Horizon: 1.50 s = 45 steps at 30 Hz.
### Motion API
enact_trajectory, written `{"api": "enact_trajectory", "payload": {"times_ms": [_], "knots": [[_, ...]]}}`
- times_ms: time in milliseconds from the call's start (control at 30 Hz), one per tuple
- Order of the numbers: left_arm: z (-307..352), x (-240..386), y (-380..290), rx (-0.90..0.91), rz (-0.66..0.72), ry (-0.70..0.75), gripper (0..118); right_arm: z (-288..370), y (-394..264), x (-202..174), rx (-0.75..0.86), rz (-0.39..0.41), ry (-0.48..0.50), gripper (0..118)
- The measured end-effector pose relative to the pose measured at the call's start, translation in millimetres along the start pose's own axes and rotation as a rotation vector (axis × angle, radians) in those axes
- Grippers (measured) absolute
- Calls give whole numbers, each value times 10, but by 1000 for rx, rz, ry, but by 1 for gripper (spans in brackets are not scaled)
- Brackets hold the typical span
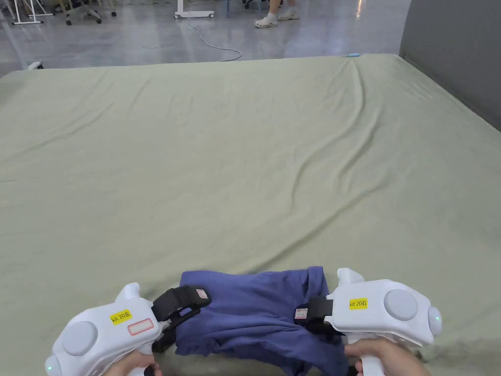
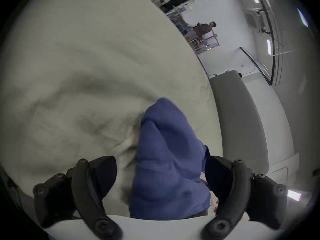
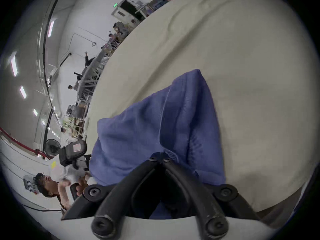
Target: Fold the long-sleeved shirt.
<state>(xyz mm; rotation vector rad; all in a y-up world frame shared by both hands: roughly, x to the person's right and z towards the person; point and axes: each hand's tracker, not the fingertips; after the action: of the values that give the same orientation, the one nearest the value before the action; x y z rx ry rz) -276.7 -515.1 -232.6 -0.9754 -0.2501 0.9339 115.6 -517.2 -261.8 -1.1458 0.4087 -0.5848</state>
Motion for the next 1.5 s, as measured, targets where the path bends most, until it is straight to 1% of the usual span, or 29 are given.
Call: {"api": "enact_trajectory", "payload": {"times_ms": [100,133,167,200,233,333,400,467,533,567,633,667,700,833,933,1000,1100,1167,1200,1267,1300,1367,1433,1467,1500], "knots": [[-30,50,-21,-3,-81,-26,105,-12,-10,-32,4,21,-11,0],[-44,71,-8,-8,-83,-26,97,-16,-8,-35,4,23,-13,0],[-58,88,-1,-10,-86,-33,76,-21,-6,-39,4,25,-14,0],[-72,122,-3,-4,-98,-29,23,-31,-14,-45,4,27,-16,0],[-89,164,-10,1,-109,-8,4,-37,-14,-50,4,30,-18,0],[-260,298,-54,-71,-142,77,4,-43,-22,-62,6,35,-24,0],[-202,458,-16,-38,-252,130,4,-33,-16,-76,6,35,-27,0],[-104,588,81,-50,-298,137,4,-23,7,-146,1,38,-47,0],[16,707,214,-56,-313,129,4,-24,32,-270,18,57,-77,0],[75,754,293,-37,-321,114,3,-24,53,-367,41,63,-74,0],[178,824,475,-29,-333,113,3,-38,121,-613,88,91,-35,0],[241,834,566,-22,-341,123,3,-53,152,-780,112,119,-22,0],[326,825,654,-4,-353,138,3,-78,178,-967,129,168,-26,0],[794,563,998,55,-375,172,3,-325,216,-1747,223,395,-72,0],[1223,219,1304,75,-372,209,3,-678,167,-2361,246,514,-60,0],[1566,-63,1523,133,-372,236,3,-977,104,-2773,259,579,-40,0],[2033,-503,1859,184,-384,317,3,-1438,-24,-3323,238,664,4,0],[2299,-803,2041,205,-403,400,3,-1770,-94,-3638,191,697,36,0],[2410,-979,2130,209,-390,424,3,-1902,-146,-3780,178,708,44,0],[2535,-1292,2289,195,-343,492,3,-2093,-229,-3984,179,740,72,0],[2551,-1434,2339,199,-327,512,3,-2184,-273,-4076,188,759,68,0],[2555,-1612,2329,211,-307,509,7,-2354,-328,-4185,193,803,79,0],[2504,-1633,2260,220,-279,526,16,-2460,-344,-4208,180,830,65,0],[2487,-1626,2215,247,-295,550,41,-2492,-340,-4207,177,841,63,0],[2478,-1600,2188,249,-315,564,85,-2483,-344,-4182,181,846,64,0]]}}
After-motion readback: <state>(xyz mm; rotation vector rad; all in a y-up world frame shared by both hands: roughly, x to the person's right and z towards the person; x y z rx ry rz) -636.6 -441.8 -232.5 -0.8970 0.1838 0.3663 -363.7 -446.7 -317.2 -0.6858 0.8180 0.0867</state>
